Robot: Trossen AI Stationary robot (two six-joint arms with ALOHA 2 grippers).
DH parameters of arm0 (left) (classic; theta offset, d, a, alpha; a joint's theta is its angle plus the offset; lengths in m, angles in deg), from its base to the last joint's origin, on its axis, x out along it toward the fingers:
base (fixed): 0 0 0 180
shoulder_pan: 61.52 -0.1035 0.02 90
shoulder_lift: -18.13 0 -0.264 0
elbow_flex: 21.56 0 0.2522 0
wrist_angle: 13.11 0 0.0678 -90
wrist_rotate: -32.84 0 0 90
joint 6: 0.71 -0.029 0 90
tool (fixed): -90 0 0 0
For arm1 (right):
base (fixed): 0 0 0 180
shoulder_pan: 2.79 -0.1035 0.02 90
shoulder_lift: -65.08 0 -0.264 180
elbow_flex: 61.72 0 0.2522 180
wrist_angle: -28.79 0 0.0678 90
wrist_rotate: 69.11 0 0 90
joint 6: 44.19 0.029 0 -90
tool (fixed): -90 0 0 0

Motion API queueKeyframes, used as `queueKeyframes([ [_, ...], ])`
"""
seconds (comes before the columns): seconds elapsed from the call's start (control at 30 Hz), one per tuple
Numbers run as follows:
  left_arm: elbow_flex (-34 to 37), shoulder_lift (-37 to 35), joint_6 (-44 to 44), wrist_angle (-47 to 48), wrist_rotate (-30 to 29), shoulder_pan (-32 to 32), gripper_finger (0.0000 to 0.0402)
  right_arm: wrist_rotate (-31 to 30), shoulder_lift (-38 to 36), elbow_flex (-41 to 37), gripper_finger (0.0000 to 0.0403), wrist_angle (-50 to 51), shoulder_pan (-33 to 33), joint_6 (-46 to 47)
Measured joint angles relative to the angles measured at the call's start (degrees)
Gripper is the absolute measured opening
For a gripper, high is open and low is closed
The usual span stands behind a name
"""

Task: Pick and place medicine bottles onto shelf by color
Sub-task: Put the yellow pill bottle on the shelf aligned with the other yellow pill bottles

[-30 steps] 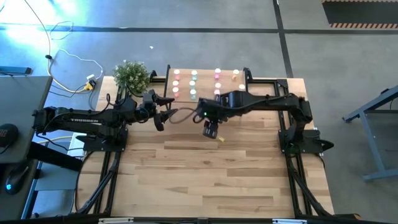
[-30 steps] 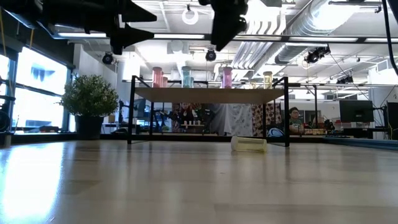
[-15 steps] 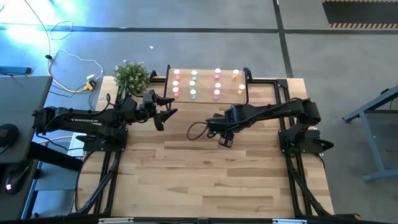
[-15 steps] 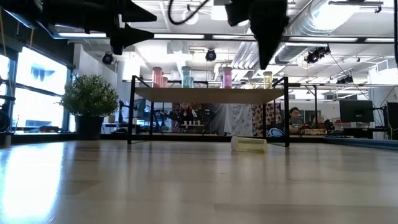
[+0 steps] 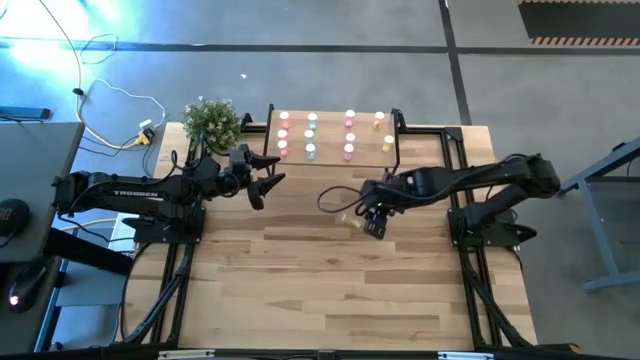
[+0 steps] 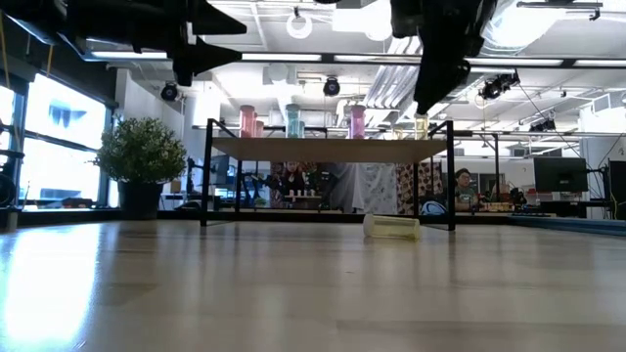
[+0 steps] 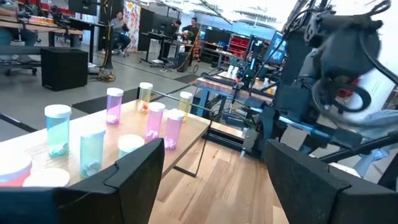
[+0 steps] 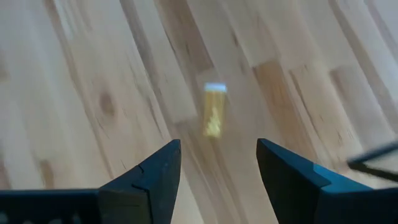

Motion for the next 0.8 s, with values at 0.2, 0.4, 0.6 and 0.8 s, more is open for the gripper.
queueKeyframes([
  [0.2,0.00,0.00,1.51,-0.20,0.00,0.00,0.0268,2.35,-3.50,-4.42,0.0201,-7.63,2.84,-3.57],
  [0.4,0.00,0.00,2.67,-0.20,0.02,-0.01,0.0268,7.92,-1.83,-4.47,0.0220,-11.66,6.36,-9.75],
  [0.6,0.00,0.00,2.82,1.05,-0.02,0.02,0.0268,7.98,2.00,-4.47,0.0237,-14.70,6.70,-14.36],
  [0.8,-0.01,0.00,2.83,3.64,-0.04,0.00,0.0268,8.00,7.09,-4.47,0.0226,-16.41,6.71,-15.28],
])
